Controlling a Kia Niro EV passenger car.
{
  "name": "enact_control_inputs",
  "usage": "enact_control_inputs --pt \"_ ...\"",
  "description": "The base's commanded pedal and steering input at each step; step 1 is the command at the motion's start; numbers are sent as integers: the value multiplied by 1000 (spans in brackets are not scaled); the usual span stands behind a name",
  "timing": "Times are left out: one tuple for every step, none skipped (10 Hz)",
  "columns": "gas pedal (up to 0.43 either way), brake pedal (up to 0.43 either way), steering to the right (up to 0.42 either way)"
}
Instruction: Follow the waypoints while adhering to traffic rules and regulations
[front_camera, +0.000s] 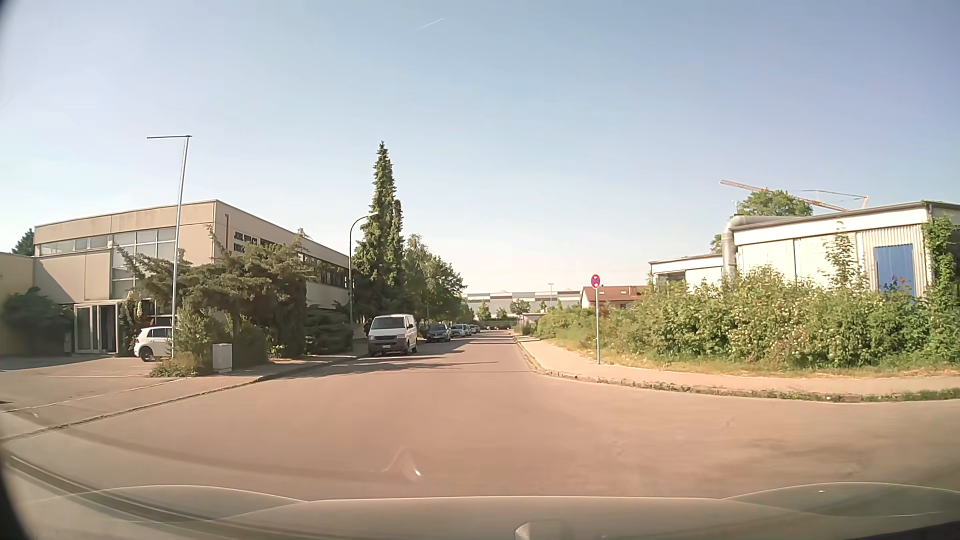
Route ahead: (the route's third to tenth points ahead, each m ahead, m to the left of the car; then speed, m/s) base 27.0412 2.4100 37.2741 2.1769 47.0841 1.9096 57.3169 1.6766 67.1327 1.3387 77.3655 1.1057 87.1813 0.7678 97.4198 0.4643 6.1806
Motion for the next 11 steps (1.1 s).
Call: enact_control_inputs --pt "319 0 -35" --pt "311 0 -34" --pt "299 0 -34" --pt "299 0 -33" --pt "280 0 -30" --pt "260 0 -29" --pt "260 0 -21" --pt "248 0 -11" --pt "228 0 -6" --pt "189 0 -7" --pt "169 0 -7"
